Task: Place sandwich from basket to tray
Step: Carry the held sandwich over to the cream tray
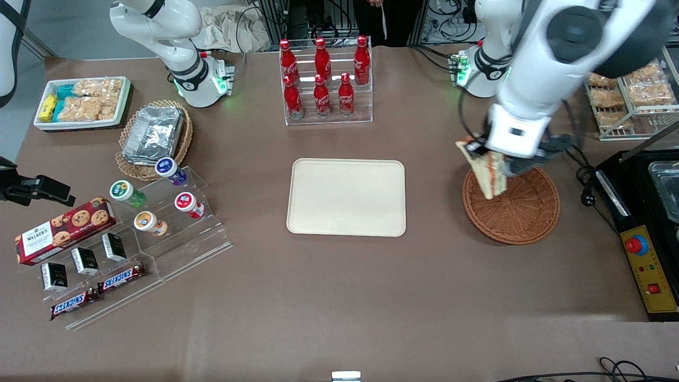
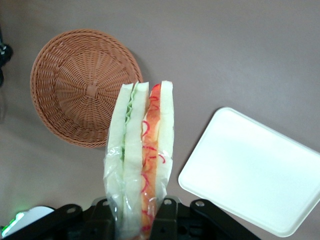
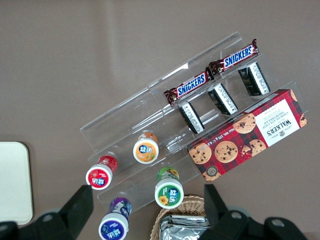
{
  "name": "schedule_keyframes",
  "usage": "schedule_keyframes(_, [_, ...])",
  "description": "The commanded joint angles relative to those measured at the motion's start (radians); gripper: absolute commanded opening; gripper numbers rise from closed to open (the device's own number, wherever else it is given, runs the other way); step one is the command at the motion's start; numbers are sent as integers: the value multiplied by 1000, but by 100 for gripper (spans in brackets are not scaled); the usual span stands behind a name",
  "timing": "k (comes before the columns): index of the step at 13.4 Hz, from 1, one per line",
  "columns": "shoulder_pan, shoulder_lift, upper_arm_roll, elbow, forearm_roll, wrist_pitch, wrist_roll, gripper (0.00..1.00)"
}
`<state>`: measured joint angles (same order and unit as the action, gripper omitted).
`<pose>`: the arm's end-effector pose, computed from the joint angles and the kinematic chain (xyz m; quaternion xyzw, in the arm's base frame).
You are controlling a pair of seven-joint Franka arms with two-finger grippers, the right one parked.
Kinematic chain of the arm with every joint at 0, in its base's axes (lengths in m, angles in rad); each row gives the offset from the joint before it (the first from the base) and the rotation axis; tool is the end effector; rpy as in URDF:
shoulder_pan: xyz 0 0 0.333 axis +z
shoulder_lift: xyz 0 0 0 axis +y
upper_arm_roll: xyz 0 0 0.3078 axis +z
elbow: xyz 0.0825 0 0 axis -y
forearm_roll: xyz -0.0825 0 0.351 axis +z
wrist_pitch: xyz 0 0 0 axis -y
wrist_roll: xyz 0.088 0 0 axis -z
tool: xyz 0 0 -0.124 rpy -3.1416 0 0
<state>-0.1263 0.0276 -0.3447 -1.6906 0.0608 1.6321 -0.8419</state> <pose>0.4738 -0.2310 0.5383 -0.9823 -0.1809 0.0178 0.0460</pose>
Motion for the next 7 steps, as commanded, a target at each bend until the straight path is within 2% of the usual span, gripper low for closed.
schedule_keyframes(1, [8, 67, -118, 34, 75, -6, 78, 0])
schedule_keyframes(3, [4, 119, -164, -6, 83, 99, 69, 0])
schedule_keyframes(7, [-10, 175, -166, -268, 88, 553, 78, 0])
